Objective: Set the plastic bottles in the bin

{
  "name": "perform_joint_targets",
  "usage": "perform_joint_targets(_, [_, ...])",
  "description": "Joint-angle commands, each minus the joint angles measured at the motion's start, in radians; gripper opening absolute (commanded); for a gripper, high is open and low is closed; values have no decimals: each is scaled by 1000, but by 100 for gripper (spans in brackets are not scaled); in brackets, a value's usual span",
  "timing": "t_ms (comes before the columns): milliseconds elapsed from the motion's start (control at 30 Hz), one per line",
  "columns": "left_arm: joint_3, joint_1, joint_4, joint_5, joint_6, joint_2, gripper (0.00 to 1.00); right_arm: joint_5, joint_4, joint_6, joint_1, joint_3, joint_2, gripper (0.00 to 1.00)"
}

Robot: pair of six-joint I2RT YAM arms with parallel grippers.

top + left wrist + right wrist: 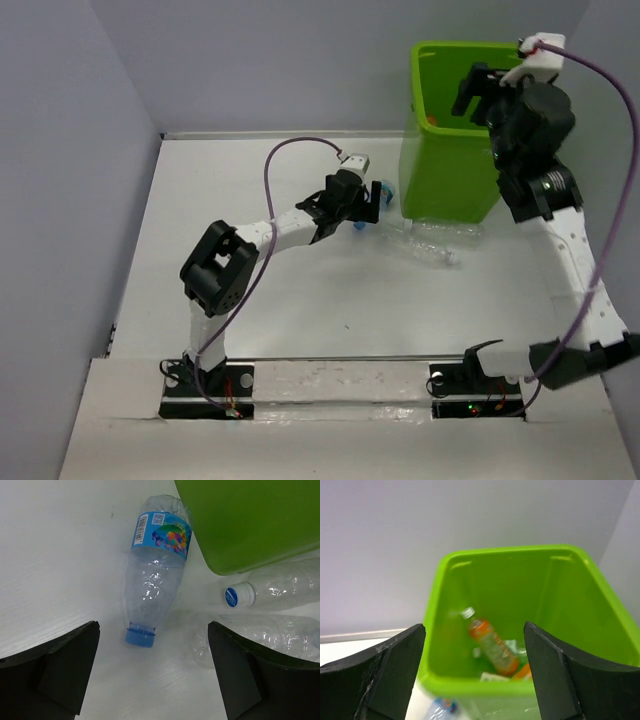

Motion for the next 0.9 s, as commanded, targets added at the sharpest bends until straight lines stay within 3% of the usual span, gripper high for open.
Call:
perform_joint_targets(0, [111, 18, -13, 56, 39, 68, 99, -261, 110, 232, 20, -244, -238, 84])
perform_joint_targets(200, [275, 24, -75, 75, 76, 220, 99, -421, 159, 337, 71, -550, -387, 84])
perform_joint_targets(333, [344, 30, -101, 61, 85, 311, 95, -473, 167, 357, 120, -643, -439, 83])
perform_joint_targets(400, [380, 35, -110, 47, 85, 334, 84, -482, 162, 363, 149, -664, -450, 83])
perform_joint_targets(533, [366, 55, -92, 35, 64, 330, 42, -501, 161, 381, 218, -727, -479, 82])
perform_joint_targets(633, [270, 78, -29, 30, 59, 274, 33, -507, 161, 393, 252, -755, -499, 82])
perform_joint_targets(733, [113, 102, 54, 35, 49, 146, 31, -508, 165, 415, 263, -789, -507, 85])
perform_joint_targets(833, [-144, 113, 187, 24, 20, -88, 31, -496, 193, 471, 263, -821, -501, 90])
perform_joint_targets(867, [-145, 113, 207, 23, 7, -135, 31, -496, 202, 488, 263, -829, -499, 91])
